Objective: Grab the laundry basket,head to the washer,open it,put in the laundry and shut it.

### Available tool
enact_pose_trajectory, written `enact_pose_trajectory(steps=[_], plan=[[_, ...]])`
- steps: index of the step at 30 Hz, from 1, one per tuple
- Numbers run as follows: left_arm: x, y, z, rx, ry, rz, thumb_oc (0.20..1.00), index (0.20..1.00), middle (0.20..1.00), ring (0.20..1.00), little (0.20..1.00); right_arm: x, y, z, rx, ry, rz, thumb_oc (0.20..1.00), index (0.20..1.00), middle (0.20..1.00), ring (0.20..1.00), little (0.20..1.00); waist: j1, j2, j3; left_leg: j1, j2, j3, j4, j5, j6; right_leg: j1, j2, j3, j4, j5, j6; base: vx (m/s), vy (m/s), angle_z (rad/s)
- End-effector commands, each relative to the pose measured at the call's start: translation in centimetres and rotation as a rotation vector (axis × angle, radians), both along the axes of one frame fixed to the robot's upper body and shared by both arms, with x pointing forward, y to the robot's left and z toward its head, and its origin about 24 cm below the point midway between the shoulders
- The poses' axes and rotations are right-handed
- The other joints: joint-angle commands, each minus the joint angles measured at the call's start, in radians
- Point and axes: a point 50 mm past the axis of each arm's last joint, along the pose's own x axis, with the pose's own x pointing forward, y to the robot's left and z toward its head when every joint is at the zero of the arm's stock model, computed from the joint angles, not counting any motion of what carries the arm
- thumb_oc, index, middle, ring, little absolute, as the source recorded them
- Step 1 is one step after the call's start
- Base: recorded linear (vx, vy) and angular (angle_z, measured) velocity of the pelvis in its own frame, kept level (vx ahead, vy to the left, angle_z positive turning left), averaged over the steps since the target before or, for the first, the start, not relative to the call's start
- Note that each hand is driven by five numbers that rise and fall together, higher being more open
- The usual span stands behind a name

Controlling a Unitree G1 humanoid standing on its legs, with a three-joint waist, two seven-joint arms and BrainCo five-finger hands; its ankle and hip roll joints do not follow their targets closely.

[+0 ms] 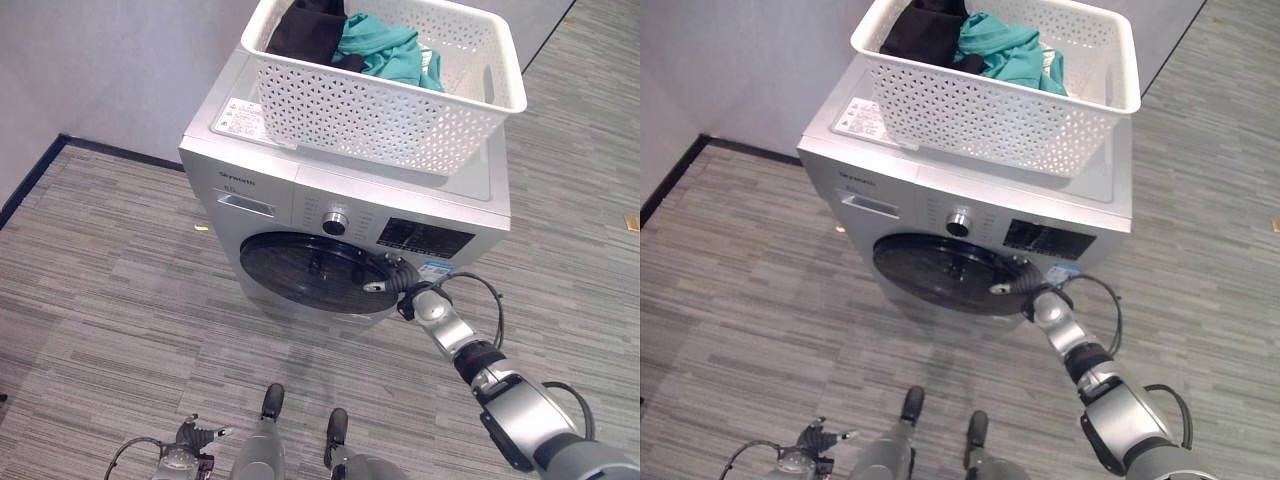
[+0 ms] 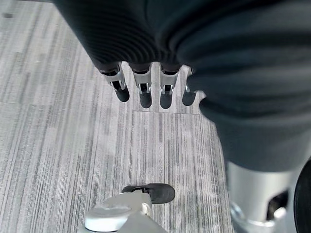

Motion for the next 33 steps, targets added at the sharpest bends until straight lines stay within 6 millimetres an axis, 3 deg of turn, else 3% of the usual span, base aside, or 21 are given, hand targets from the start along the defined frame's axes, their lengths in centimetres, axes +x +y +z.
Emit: enact_pose_trajectory(steps=[1,6,8,15,25,26,33], plan=[[0.0,0.5,0.1,0.036,0.021,-0.015,1.000,1.000,1.000,1.000,1.000,2.0,-0.1,3.4,-0.027,-0.115,-0.002,1.000,1.000,1.000,1.000,1.000,-0.004,-0.057,-0.002,-0.010,-0.016,-0.004,0.001,-0.066,0.030,-0.015,-0.116,0.019,0.012,-0.009,0.084,-0.03,-0.019,-0.05],[-0.5,0.5,-0.2,0.039,0.049,-0.030,1.000,1.000,1.000,1.000,1.000,2.0,-1.7,2.2,-0.014,-0.044,-0.100,1.000,1.000,1.000,1.000,1.000,0.006,-0.038,0.007,-0.024,-0.013,-0.002,0.001,-0.057,0.028,-0.030,-0.113,0.023,0.007,-0.001,0.084,-0.03,-0.008,-0.09],[0.0,0.1,-0.1,0.035,0.030,-0.046,1.000,1.000,1.000,1.000,1.000,2.5,-1.9,2.9,-0.040,-0.062,-0.111,1.000,1.000,1.000,1.000,1.000,0.015,-0.018,0.020,-0.044,-0.016,-0.005,0.001,-0.047,0.026,-0.047,-0.115,0.023,0.002,0.007,0.085,-0.05,0.005,-0.01],[1.0,-1.2,0.0,0.014,-0.014,-0.084,1.000,1.000,1.000,1.000,1.000,3.4,-1.4,4.7,-0.065,-0.129,-0.090,1.000,1.000,1.000,1.000,1.000,0.027,0.002,0.032,-0.074,-0.019,-0.012,0.001,-0.035,0.024,-0.070,-0.118,0.019,-0.002,0.018,0.086,-0.01,0.001,0.00],[2.0,-1.7,0.2,0.014,-0.043,-0.108,1.000,1.000,1.000,1.000,1.000,3.5,-0.3,5.1,0.022,-0.162,-0.076,1.000,1.000,1.000,1.000,1.000,0.033,-0.007,0.034,-0.081,-0.025,-0.023,0.001,-0.036,0.025,-0.073,-0.119,0.013,-0.002,0.018,0.088,0.00,0.000,0.00],[2.1,-1.5,0.4,0.017,-0.050,-0.106,1.000,1.000,1.000,1.000,1.000,3.4,-0.1,5.0,0.084,-0.157,-0.078,1.000,1.000,1.000,1.000,1.000,0.037,-0.012,0.035,-0.083,-0.025,-0.025,0.001,-0.036,0.025,-0.073,-0.121,0.008,-0.002,0.018,0.089,0.00,0.000,0.00],[2.5,-1.3,0.6,0.015,-0.056,-0.125,1.000,1.000,1.000,1.000,1.000,3.1,0.4,4.0,0.081,-0.070,-0.017,1.000,1.000,1.000,1.000,1.000,0.058,-0.037,0.049,-0.094,-0.025,-0.039,0.001,-0.030,0.023,-0.078,-0.123,-0.007,-0.002,0.022,0.091,-0.01,-0.004,0.10]])
